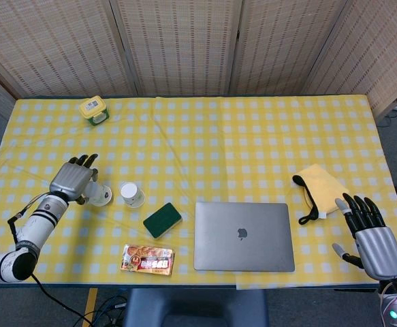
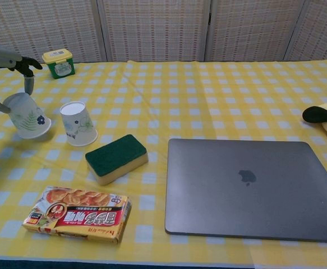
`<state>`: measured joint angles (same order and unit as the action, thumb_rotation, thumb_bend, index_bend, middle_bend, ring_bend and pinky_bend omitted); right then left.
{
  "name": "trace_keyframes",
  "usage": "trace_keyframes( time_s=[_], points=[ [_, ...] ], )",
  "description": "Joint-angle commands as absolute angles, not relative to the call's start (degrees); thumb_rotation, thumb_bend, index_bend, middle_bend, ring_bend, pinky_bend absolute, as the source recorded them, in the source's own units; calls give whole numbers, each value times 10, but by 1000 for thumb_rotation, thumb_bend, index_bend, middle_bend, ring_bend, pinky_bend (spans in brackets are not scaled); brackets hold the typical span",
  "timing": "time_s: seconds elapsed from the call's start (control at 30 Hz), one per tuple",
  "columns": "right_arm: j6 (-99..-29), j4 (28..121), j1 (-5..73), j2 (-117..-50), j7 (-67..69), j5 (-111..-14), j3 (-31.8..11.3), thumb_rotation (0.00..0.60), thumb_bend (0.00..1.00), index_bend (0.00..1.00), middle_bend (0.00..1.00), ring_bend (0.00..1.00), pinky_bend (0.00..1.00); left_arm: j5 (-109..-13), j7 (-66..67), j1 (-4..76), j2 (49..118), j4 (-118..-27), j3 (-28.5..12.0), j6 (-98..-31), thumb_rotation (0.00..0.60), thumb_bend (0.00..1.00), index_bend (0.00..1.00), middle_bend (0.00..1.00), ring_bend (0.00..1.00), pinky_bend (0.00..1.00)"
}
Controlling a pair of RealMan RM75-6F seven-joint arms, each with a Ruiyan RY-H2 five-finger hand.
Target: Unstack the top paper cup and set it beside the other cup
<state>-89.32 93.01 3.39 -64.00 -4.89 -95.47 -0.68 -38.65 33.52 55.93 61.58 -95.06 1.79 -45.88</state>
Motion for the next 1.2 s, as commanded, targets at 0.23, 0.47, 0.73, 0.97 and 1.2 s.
trace_keyframes(
  time_s=[0.23, 0.47, 0.73, 0.97, 1.2],
  points=[
    [-894, 932, 33, -641, -52, -951, -8, 600, 186, 0, 0, 0, 0, -403, 309, 552, 624, -926, 12, -448, 600, 257, 421, 2, 0, 163],
    [-899, 932, 30, -642, -55, -955, -7, 600, 186, 0, 0, 0, 0, -413, 296, 545, 632, -912, 15, -438, 600, 257, 417, 2, 0, 163],
    [-906, 931, 27, -643, -56, -961, -5, 600, 186, 0, 0, 0, 0, -432, 276, 536, 642, -897, 12, -433, 600, 256, 270, 2, 0, 163],
    [-912, 931, 24, -641, -53, -966, -4, 600, 186, 0, 0, 0, 0, -448, 277, 533, 616, -934, 4, -456, 600, 257, 111, 2, 0, 163],
    [-923, 929, 20, -636, -40, -977, 0, 600, 186, 0, 0, 0, 0, -472, 334, 506, 520, -1095, 9, -568, 600, 257, 108, 2, 0, 163]
  ],
)
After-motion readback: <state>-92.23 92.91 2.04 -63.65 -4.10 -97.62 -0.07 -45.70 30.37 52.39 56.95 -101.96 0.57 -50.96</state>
